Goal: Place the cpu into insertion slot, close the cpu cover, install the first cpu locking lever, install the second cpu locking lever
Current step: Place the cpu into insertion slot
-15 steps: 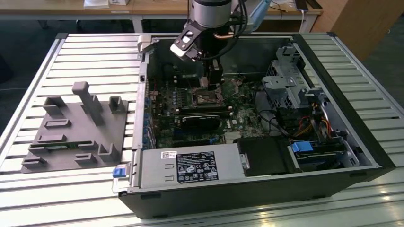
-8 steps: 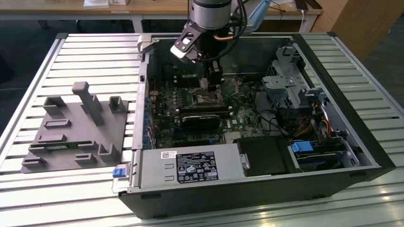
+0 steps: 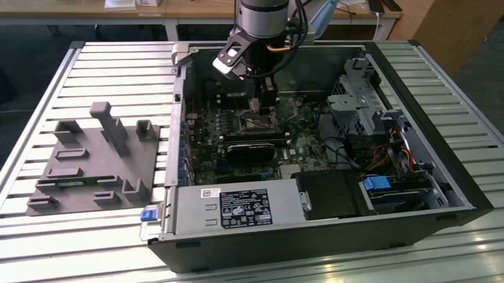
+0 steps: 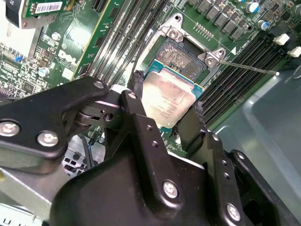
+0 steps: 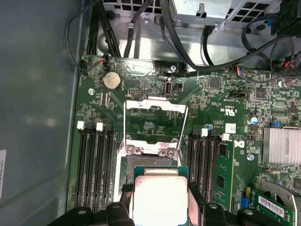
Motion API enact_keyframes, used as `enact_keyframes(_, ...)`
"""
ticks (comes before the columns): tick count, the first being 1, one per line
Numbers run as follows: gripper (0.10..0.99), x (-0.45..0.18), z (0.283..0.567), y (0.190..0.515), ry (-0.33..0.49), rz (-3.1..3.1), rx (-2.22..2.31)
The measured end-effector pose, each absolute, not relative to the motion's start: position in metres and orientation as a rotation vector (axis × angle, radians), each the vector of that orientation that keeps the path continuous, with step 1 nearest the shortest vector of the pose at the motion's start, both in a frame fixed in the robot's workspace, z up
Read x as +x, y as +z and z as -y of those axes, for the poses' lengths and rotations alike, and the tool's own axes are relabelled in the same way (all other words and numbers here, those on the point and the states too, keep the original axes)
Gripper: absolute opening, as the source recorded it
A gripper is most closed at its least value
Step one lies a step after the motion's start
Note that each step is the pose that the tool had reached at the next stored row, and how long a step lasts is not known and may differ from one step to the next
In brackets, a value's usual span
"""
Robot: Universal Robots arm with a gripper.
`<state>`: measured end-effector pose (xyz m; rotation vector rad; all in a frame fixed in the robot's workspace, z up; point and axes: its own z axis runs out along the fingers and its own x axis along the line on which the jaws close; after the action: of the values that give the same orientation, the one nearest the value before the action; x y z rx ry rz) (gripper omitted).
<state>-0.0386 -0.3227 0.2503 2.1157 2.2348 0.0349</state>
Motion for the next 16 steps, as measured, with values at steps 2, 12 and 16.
enact_keyframes(2,0.537,-0.0386,0.3227,0.2501,0.035,-2.235,2.116)
enact_keyframes(12,0.537,-0.0386,0.3227,0.2477,0.035,-2.235,2.116)
enact_keyframes(16,0.537,-0.0386,0.3226,0.2463,0.035,-2.235,2.116)
